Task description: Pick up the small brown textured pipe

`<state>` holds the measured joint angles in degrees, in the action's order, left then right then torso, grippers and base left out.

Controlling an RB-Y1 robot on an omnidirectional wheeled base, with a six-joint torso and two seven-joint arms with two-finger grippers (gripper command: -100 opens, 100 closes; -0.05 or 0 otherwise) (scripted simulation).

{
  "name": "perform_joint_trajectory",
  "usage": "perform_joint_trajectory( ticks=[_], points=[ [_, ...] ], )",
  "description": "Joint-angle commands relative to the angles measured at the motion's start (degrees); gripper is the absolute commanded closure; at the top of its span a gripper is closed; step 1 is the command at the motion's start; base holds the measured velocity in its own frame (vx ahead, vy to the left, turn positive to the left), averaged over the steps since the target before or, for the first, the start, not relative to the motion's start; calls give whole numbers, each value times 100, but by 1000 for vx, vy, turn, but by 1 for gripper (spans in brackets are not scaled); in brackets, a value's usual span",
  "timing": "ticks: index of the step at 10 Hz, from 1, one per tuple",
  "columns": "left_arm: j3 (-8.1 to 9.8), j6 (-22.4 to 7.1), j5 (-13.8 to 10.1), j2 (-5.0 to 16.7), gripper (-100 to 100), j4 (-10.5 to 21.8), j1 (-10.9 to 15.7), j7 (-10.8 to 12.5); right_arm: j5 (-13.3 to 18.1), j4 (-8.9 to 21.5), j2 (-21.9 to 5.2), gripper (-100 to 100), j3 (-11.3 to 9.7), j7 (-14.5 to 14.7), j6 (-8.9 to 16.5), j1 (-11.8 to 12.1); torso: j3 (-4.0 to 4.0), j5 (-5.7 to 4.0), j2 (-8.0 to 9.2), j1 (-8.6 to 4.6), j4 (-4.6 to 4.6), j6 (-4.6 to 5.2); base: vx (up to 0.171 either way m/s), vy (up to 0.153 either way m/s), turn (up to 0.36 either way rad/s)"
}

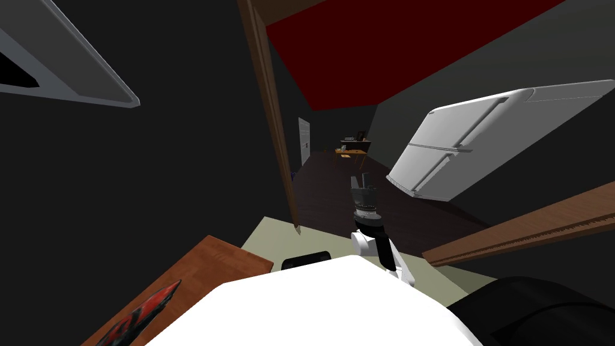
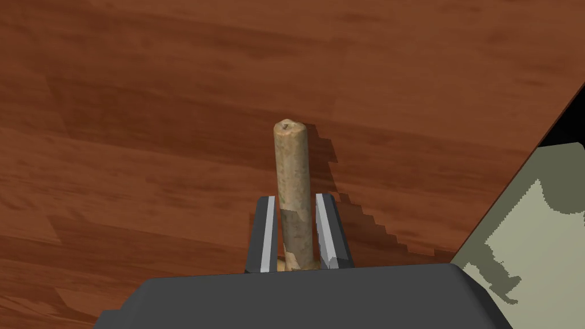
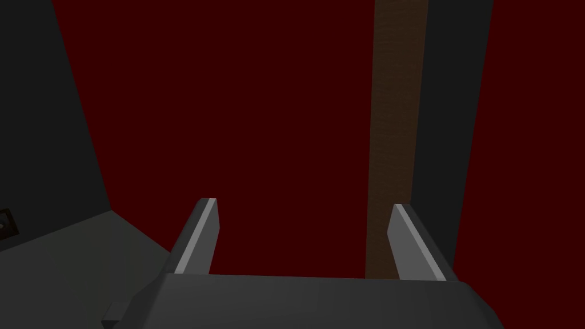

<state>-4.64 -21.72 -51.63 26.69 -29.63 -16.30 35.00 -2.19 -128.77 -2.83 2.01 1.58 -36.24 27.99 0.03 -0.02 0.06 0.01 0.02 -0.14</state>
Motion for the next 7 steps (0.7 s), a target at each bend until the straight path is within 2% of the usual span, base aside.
perform_joint_trajectory(
  ticks=[1, 2, 3, 7],
  points=[
    [0, 0, 0, 0, 0, 0, 0, 0, 0, 0, 0, 0, 0, 0, 0, 0, 0, 0, 0, 0, 0, 0, 0, 0, 0],
    [-67, -131, -101, 168, 100, -196, -91, 114, 0, 0, 0, 0, 0, 0, 0, 0, 0, 0, 0, 0, 0, 0, -19, -57, -71],
    [-67, -131, -101, 168, 100, -196, -91, 114, 0, 0, 1, 0, -1, 0, 0, -1, 3, -4, 5, -18, 2, 3, -26, -65, -42],
    [-206, -403, -417, 541, 100, -532, -241, 242, 0, 0, 1, 0, -1, 0, 0, -1, 6, -6, 10, -26, 2, 0, -28, -62, -43]
  ],
)
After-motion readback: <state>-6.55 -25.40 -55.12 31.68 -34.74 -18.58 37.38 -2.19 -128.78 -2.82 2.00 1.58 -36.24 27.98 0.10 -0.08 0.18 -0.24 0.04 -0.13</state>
